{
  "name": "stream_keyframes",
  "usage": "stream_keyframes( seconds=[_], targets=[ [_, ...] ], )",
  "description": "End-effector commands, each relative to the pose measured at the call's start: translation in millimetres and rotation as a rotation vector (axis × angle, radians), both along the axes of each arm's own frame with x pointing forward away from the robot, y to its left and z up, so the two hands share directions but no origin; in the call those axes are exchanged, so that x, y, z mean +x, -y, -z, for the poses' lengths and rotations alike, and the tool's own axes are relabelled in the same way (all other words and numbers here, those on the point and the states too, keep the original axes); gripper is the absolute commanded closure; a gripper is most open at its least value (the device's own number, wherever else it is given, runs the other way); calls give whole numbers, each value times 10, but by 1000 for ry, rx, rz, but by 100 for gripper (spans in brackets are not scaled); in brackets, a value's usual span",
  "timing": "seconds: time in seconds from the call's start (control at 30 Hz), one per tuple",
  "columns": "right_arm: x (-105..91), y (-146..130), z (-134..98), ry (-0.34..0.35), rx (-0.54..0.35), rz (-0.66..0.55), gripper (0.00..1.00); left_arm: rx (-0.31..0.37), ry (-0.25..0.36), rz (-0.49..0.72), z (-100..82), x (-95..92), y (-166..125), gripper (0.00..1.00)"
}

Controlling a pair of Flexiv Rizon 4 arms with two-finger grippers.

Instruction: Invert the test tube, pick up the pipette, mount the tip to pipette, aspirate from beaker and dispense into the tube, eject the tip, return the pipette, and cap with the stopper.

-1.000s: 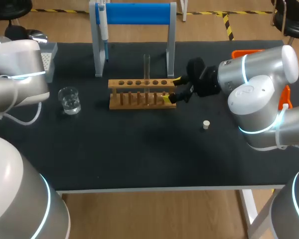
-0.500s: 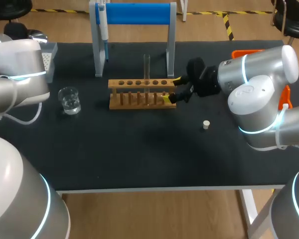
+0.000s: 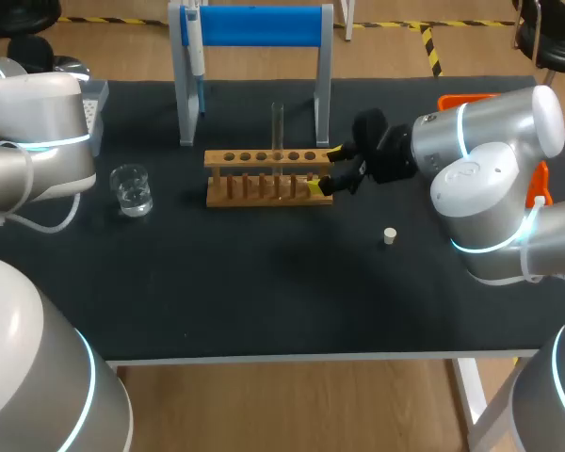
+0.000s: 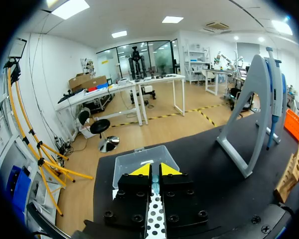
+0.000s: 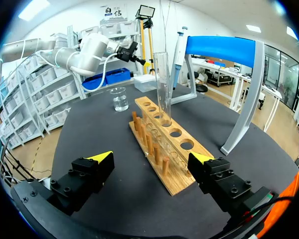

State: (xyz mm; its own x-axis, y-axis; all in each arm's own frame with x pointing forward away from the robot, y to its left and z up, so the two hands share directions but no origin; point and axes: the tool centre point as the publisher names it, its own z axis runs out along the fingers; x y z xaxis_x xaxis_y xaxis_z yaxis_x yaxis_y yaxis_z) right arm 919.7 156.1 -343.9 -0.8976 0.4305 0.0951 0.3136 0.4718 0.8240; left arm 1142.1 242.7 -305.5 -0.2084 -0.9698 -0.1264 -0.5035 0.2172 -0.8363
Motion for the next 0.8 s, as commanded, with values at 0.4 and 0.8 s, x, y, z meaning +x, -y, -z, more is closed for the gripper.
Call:
stream_keyframes(
  seconds=[0.4, 0.8],
  targets=[
    [-3, 3, -4, 0, -1, 0, 0, -30, 81, 302, -548, -380, 412, 100],
    [-3, 3, -4, 0, -1, 0, 0, -76, -48, 925, -854, -986, 1076, 100]
  ],
)
